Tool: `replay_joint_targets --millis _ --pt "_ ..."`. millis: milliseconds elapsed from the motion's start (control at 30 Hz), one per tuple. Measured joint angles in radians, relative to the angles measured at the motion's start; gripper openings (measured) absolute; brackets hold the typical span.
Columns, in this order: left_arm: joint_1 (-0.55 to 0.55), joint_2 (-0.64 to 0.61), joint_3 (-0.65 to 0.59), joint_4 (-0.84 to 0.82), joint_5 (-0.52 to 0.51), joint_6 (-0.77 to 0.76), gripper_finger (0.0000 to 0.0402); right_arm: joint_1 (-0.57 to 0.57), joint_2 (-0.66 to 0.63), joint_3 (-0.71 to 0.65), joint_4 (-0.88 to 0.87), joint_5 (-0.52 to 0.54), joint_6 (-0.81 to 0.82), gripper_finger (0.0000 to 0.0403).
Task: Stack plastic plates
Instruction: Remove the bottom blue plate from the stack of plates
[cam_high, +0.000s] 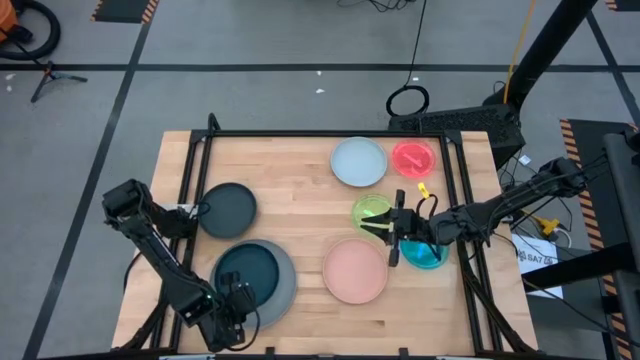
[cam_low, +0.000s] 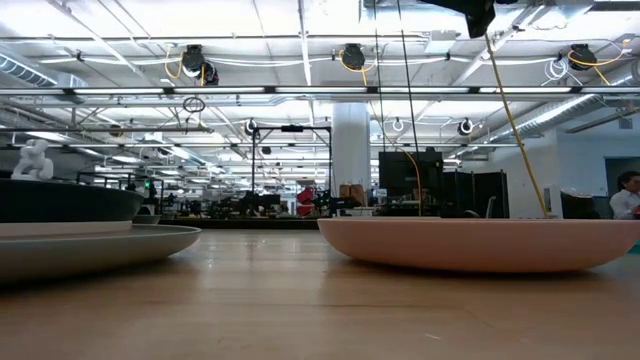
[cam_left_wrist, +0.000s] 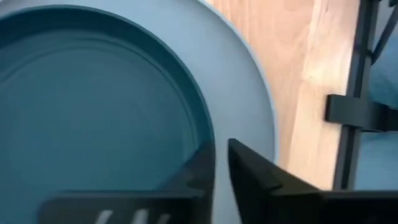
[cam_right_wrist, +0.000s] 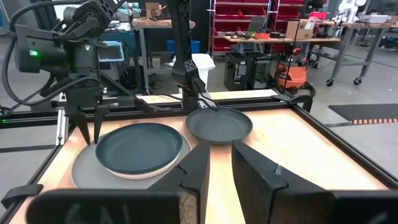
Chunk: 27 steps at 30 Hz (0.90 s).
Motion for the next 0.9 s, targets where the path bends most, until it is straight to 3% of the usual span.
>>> replay_joint_targets --millis 167,300,700,900 --pt "0.003 0.035 0.000 -0.007 -0.025 0.015 0.0156 0.000 0.000 0.000 -0.006 0.000 0.001 0.0061" --pt "0.006 0.067 0.000 0.001 -0.041 0.048 0.0198 0.000 0.000 0.000 -0.006 0.000 0.001 0.0061" --pt "0.006 0.121 0.000 0.004 -0.058 0.024 0.0182 0.000 0.000 0.000 -0.006 0.000 0.001 0.0061" --pt "0.006 0.121 0.000 0.004 -0.058 0.021 0.0150 0.000 0.000 0.000 -0.005 0.000 0.001 0.0061"
